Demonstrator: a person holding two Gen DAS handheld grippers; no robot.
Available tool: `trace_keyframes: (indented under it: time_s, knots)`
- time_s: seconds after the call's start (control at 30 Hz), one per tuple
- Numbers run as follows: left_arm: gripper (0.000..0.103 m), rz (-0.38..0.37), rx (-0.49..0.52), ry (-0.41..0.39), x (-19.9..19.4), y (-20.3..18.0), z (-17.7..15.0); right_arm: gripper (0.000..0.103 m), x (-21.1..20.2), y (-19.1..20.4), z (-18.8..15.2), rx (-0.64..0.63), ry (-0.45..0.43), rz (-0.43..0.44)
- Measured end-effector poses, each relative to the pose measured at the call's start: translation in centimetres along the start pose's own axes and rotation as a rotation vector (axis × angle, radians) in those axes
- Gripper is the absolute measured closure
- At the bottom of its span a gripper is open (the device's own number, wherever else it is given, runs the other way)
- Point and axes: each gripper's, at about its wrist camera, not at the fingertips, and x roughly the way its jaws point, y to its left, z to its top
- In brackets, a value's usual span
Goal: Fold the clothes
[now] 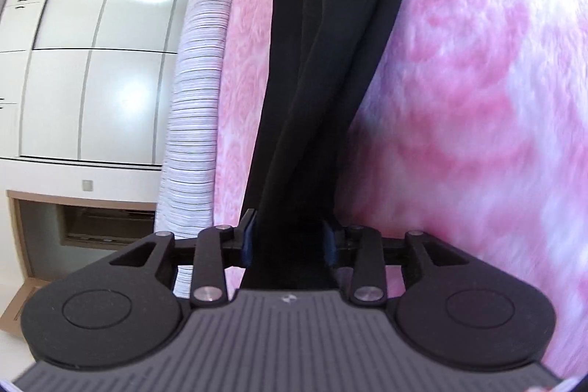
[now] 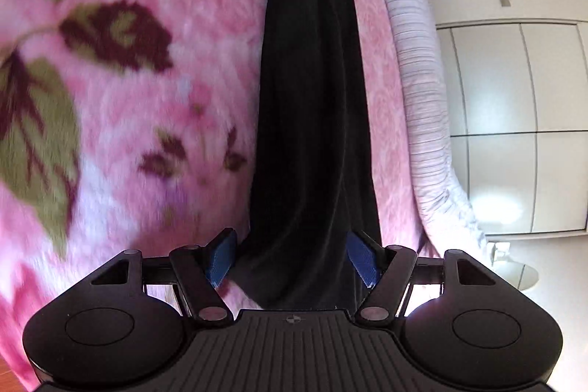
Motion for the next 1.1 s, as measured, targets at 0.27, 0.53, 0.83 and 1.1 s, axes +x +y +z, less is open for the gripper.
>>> trace_keyframes:
  time_s: [0.27,0.53,0.83,1.1]
  knots:
    - [0.074,0.108,-0.032,0.023,0.4,-1.1,0.6,0.037,0.2,1.8,-0.7,0.015,-0.072,-0.08]
    - [0.073,0.146,0.022,0.079,-0.8,-2.1,2.0,0.037,-0.6,3.4,-0.6,-0.058,-0.094,-0.171]
    - [0.068,0.094,0.056,0.13,-3.3,-2.5,3.2,0.037,-0.1,2.9,-0.9,-0.108,-0.045,-0.065]
    - [0.07,0.11,0.069,0.113,-2.3,-2.7,2.8,0.055,-0.5,4.7,-2.7,-0.211,-0.082,-0.102]
